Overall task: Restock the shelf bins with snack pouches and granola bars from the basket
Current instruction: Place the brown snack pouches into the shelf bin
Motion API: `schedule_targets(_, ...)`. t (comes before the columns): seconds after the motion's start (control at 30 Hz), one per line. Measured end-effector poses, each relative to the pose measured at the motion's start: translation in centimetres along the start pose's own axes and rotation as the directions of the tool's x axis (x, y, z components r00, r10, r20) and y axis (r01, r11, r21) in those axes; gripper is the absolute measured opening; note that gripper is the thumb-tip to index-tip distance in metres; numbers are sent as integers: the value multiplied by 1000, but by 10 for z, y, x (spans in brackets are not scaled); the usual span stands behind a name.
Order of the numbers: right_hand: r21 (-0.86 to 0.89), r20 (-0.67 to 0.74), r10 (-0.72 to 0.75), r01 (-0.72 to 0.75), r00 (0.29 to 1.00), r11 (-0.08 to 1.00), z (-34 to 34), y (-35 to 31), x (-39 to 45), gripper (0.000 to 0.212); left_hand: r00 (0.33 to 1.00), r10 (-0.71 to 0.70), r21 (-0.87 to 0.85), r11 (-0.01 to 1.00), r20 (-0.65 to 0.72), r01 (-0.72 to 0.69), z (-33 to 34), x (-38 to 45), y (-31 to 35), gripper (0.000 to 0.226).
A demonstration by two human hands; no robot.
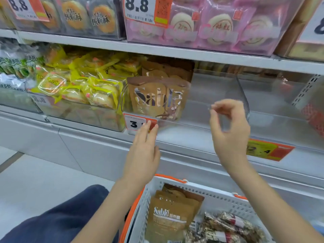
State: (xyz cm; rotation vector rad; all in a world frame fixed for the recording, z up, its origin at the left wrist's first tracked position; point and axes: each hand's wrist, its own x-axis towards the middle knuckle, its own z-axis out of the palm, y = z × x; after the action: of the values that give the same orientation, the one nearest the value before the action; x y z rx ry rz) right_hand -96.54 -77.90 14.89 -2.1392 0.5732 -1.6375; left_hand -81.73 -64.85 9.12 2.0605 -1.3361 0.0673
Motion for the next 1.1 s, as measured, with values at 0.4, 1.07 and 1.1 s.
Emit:
schedule_targets(0.4, -630, 656, 696, -296, 292, 718, -26, 118, -233, 56, 709, -453, 88, 868, 540, 488, 128, -127, -42, 36)
schedule_targets(1.07, -539, 663, 667, -402, 340, 740, 6, 112, -249, 6, 532, -708, -35, 585, 464, 810, 146, -124, -50, 51)
schedule_targets(1.1, -527, 626, 677, -430, 386, 733, 6, 103, -246, 6, 528, -721, -54, 568, 449, 821, 142, -125, -44, 59)
